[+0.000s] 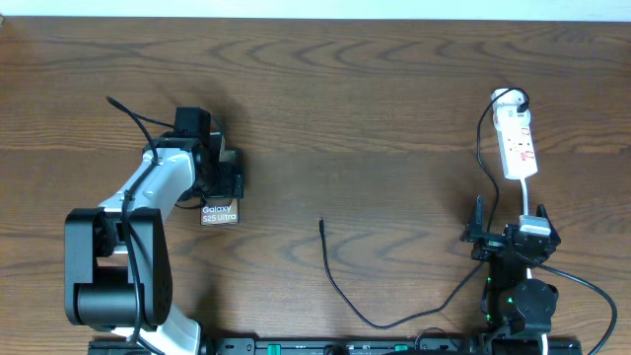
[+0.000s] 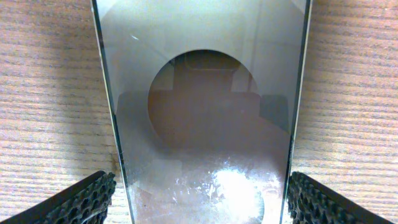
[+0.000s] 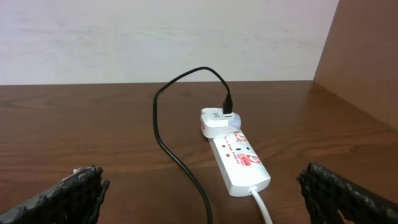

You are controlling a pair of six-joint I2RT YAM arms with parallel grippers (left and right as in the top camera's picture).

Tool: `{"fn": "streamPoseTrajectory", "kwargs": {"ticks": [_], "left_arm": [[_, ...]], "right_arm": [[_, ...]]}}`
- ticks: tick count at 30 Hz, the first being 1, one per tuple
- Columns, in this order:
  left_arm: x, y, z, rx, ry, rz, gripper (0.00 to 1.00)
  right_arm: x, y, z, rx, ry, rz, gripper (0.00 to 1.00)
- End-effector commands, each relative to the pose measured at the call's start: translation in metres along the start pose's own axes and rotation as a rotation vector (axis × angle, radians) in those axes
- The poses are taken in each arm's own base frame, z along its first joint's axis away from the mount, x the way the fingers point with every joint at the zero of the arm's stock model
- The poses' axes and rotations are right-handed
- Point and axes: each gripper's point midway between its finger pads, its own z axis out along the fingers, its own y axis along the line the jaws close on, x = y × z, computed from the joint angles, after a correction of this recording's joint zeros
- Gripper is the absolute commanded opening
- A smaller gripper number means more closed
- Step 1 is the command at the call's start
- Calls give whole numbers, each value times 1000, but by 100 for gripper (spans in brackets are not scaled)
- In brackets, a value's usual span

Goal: Plug charger to phone and switch on socket

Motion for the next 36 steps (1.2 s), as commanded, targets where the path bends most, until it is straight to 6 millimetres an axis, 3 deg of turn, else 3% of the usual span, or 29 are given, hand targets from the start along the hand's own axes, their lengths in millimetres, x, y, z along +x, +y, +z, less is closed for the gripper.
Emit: {"fn": "streamPoseTrajectory", "kwargs": {"ticks": [1,20,36], "left_arm": [[-14,1,-12,-14,-52,26,90],[-30,0,-13,-13,-113,55,91],[-28,0,-9,-13,-100,56,91]], "right_arm": [[0,3,0,-11,-1,-9,99],[0,3,0,-11,-1,-9,99],[0,3,0,-11,-1,-9,99]]}}
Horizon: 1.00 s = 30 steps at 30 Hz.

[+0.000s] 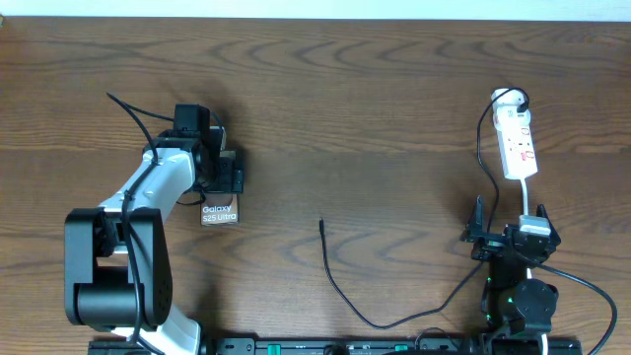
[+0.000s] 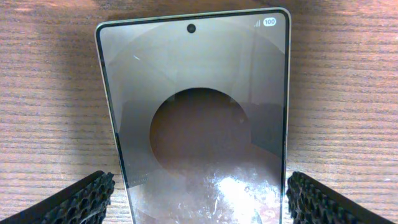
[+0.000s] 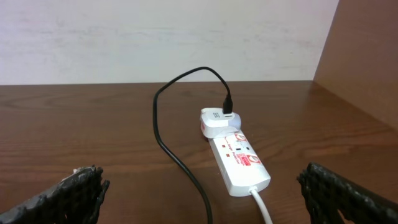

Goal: Plug charger to phone and switch on socket

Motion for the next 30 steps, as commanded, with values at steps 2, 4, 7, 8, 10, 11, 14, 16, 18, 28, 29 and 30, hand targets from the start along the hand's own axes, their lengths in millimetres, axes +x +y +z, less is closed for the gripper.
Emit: {"fn": "streamPoseTrajectory", "kwargs": {"ticks": [2,4,7,8,10,11,14,16,18,28,29,30], "left_arm": [[-12,1,-6,-13,-31,13,91],[-12,1,-5,-13,-32,13,91],[-13,1,-5,-13,-36,13,91],[-13,1,-5,-13,-34,12,91],[-13,1,-5,-13,-33,5,91],[-12,1,-4,-13,-32,0,91],[-11,1,-2,-13,-25,-7,91],[-10,1,-1,-13,-21,-8,91],[-9,2,0,-16,-14,-22,91],[-3,2,4,-16,4,-23,91],[-2,2,5,-17,7,-21,91],[-1,1,5,-16,7,-19,91]], "right_arm": [[0,3,0,-11,-1,-9,99],[0,3,0,-11,0,-9,99],[1,3,0,-11,1,-9,99],[1,3,0,-11,1,-9,99],[1,3,0,-11,1,-9,99],[1,3,0,-11,1,-9,99],[1,3,0,-11,1,-9,99],[1,3,0,-11,1,-9,99],[1,3,0,-11,1,-9,99],[1,3,0,-11,1,-9,99],[1,3,0,-11,1,-9,99],[1,3,0,-11,1,-9,99]]}}
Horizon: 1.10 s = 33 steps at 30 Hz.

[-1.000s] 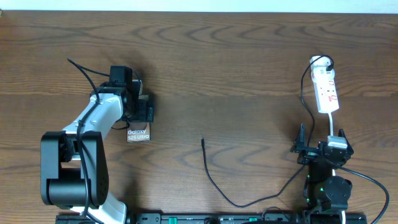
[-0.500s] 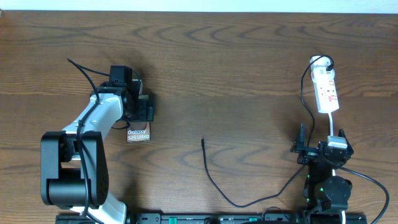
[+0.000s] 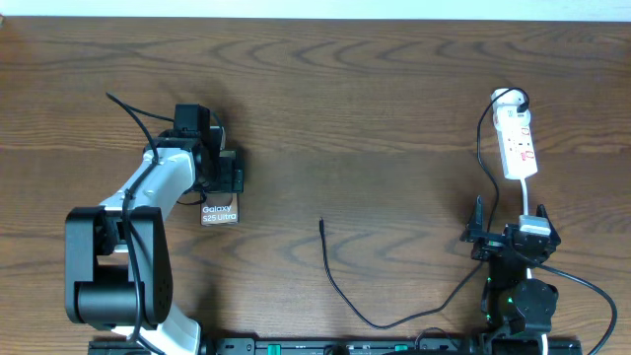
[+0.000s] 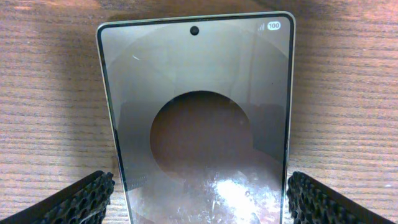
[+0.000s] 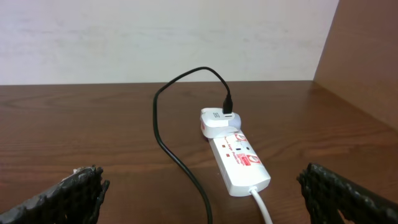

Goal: Plug charger to phone and switch on socket

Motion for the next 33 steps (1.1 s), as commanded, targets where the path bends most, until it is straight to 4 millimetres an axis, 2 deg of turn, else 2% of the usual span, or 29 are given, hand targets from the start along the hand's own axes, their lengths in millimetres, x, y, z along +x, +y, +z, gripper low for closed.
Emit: {"fn": "streamPoseTrajectory", "kwargs": {"ticks": [1,9,31,32,33], "left_arm": [[-1,0,3,-16,8,4,91],[-1,-7,4,-69,1,55,91],[7,1,7,-76,21,12,92],[7,1,7,-77,22,12,91],[7,1,7,-77,22,12,84]], "right_arm": [[1,3,0,-10,1,-9,99],[1,3,0,-10,1,-9,99],[1,3,0,-11,1,-9,99],[1,3,0,-11,1,-9,99],[1,3,0,-11,1,-9,99]]}}
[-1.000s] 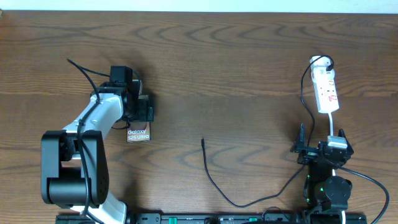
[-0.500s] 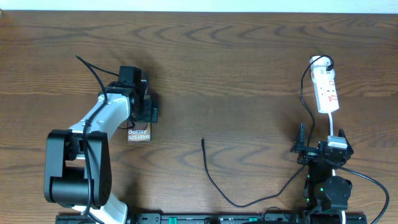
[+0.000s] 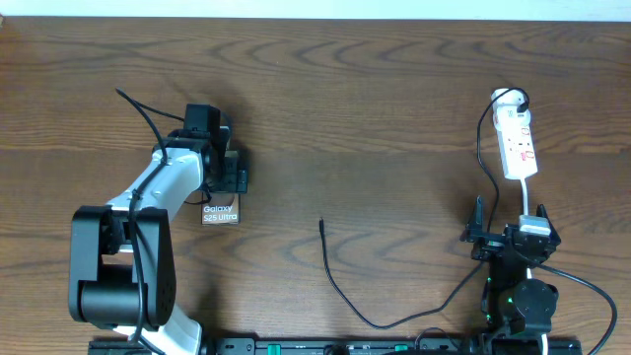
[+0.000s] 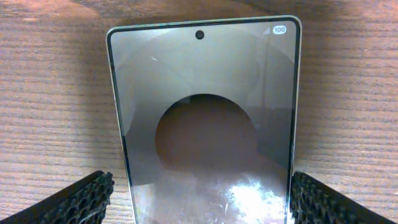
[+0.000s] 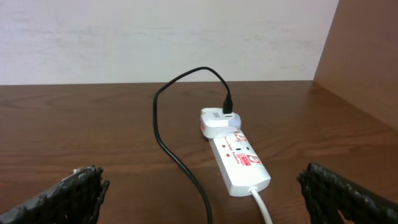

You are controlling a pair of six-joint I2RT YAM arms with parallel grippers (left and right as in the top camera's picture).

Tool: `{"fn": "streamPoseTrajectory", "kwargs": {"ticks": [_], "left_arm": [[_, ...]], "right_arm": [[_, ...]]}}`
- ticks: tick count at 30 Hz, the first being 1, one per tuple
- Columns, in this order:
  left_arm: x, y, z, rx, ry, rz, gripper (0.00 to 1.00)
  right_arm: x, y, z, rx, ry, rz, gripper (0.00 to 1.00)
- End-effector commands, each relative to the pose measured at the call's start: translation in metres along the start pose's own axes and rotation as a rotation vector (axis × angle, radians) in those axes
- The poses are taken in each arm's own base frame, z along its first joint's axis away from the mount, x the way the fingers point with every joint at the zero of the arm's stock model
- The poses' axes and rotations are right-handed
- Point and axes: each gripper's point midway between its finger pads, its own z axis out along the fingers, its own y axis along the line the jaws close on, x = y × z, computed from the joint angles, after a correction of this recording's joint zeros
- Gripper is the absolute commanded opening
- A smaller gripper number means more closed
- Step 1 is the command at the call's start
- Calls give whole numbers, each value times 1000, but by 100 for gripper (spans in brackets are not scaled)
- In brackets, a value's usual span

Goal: Plug charger to phone and switch on socket

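Note:
The phone (image 4: 202, 124) lies face up on the wooden table, its "Galaxy" label end (image 3: 219, 210) showing in the overhead view. My left gripper (image 4: 202, 202) stands open over it, one finger on either side of the phone's long edges; from overhead the left gripper (image 3: 223, 177) covers the phone's far part. The black charger cable (image 3: 340, 286) lies loose, its free plug (image 3: 322, 225) at mid-table, well right of the phone. It runs to a white adapter (image 5: 217, 119) in the white power strip (image 5: 239, 163). My right gripper (image 5: 199, 199) is open, near the front edge, holding nothing.
The power strip (image 3: 519, 140) lies at the far right of the table, with its own white lead (image 5: 261, 208) running toward my right arm. A brown side wall (image 5: 367, 56) stands to the right. The left arm's body (image 3: 118, 266) fills the front left.
My left gripper has shifted slightly, so the phone sits a little further right and lower in the left wrist view. It remains open. The right arm, cable and power strip have not moved.
At first my left gripper was close over the phone, whose top edge was out of the wrist view. A second later the whole top edge with the camera hole showed. Only small shifts followed. The right arm stayed open and still throughout.

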Motion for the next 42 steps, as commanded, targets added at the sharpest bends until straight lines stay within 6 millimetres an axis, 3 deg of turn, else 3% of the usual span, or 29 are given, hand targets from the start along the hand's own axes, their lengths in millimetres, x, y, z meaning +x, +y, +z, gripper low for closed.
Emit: {"fn": "streamPoseTrajectory", "kwargs": {"ticks": [1,2,4,6,26,42], "left_arm": [[8,3,7,-12,32,-19,73],[8,3,7,-12,32,-19,59],[8,3,7,-12,32,-19,59],[8,3,7,-12,32,-19,98],[10,6,8,-27,35,-29,98],[0,8,1,-37,-6,-31,98]], "right_arm": [[1,3,0,-10,1,-9,99],[1,3,0,-10,1,-9,99],[1,3,0,-10,1,-9,99],[1,3,0,-11,1,-9,99],[1,3,0,-10,1,-9,99],[1,3,0,-11,1,-9,99]]}}
